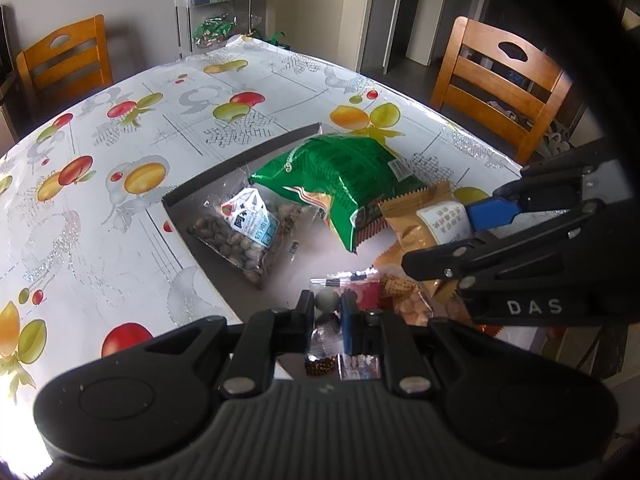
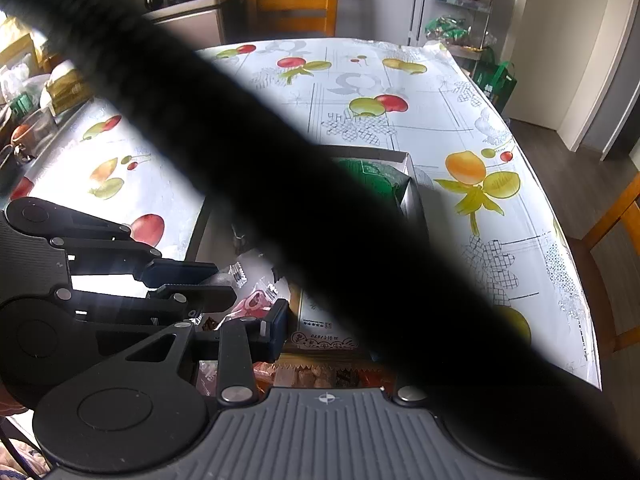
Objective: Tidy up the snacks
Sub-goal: 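Lower the cookie packet and silver candy into the box with both tools, then open the left tool to drop the silver candy while the right releases the cookie packet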
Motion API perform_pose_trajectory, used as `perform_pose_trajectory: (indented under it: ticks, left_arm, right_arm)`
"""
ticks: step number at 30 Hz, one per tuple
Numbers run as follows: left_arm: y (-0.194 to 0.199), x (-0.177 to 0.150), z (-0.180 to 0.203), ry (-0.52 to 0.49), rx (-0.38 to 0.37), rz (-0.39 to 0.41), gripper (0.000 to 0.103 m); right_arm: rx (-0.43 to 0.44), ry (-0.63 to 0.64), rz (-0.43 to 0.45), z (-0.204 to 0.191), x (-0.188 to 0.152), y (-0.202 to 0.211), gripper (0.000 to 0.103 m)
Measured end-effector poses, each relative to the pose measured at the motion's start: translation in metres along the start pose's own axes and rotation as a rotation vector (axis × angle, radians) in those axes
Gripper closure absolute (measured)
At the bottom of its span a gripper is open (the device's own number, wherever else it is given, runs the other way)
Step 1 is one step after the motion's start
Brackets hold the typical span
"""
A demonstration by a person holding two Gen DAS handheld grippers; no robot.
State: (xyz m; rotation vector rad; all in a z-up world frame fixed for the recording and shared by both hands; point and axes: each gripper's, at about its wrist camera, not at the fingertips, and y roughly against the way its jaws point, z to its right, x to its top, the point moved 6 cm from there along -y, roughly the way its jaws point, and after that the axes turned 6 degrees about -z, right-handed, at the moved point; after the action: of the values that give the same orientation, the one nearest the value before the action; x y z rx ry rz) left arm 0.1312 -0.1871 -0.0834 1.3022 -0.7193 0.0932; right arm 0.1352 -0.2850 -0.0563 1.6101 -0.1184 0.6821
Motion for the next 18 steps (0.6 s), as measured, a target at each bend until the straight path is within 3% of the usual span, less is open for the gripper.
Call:
perform_pose_trajectory:
  ticks: [18]
  left_arm:
    - [-0.0028, 0.0000, -0.0007, 0.004, 0.018, -0.015, 0.092]
  right_arm:
    - [-0.013, -0.002, -0.012, 0.0019, -0.0027, -0.0020, 0.063]
